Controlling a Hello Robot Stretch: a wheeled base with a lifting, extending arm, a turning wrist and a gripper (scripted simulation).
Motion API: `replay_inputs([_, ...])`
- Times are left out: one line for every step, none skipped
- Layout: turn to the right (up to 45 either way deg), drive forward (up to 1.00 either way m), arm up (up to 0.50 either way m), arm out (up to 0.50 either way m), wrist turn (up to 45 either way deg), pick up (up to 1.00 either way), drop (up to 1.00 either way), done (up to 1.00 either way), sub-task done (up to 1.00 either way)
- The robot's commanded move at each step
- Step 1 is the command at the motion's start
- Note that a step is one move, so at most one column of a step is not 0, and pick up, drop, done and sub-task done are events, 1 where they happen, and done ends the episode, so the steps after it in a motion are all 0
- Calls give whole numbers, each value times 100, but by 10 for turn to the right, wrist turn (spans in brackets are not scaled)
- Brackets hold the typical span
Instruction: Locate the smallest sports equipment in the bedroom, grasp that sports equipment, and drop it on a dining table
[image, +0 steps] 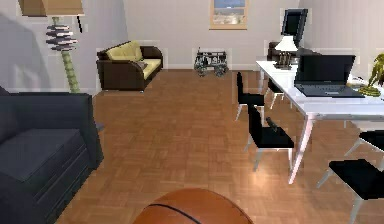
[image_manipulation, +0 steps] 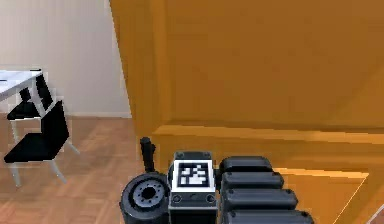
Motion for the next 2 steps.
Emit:
replay_inputs([0, 100, 0, 0, 0, 0, 0, 0, 0])
replay_inputs([0, 55, 0, 0, 0, 0, 0, 0, 0])
